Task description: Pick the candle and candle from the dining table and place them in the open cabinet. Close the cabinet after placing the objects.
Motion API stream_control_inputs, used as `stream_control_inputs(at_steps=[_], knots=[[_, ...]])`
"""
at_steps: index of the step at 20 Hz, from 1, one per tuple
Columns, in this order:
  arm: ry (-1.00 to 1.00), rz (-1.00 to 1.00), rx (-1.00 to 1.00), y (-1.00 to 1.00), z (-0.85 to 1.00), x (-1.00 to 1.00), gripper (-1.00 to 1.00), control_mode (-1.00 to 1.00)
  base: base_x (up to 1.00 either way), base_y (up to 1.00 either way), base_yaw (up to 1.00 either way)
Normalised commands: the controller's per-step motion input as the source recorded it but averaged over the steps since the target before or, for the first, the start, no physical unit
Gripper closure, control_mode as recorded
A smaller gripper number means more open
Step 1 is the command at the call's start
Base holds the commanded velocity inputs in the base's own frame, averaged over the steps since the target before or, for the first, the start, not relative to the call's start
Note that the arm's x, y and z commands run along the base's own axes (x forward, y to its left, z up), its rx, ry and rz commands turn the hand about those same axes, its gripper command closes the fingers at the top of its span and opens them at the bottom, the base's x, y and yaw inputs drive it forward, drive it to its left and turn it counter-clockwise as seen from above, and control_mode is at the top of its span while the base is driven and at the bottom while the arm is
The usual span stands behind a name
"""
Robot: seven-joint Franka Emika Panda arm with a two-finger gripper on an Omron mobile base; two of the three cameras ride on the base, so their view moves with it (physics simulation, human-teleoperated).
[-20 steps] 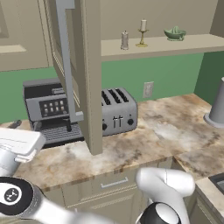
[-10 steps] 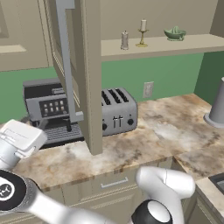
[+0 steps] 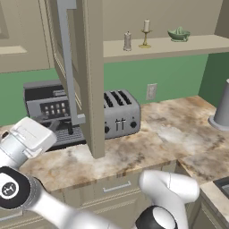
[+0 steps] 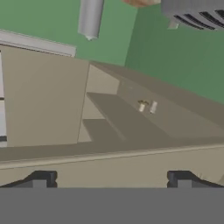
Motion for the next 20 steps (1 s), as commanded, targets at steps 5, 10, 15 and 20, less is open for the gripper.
stream_control_inputs(at_steps=[5,10,15,20], knots=[[-0.06,0.0,0.0,-0.46,0.16,0.0,-1.0,-1.0,0.0,0.0,0.0],[-0.08,0.0,0.0,-0.44,0.18,0.0,-1.0,-1.0,0.0,0.0,0.0],[-0.08,0.0,0.0,-0.47,0.15,0.0,-1.0,-1.0,0.0,0.0,0.0],[-0.08,0.0,0.01,-0.51,0.12,0.0,-1.0,-1.0,0.0,0.0,0.0]])
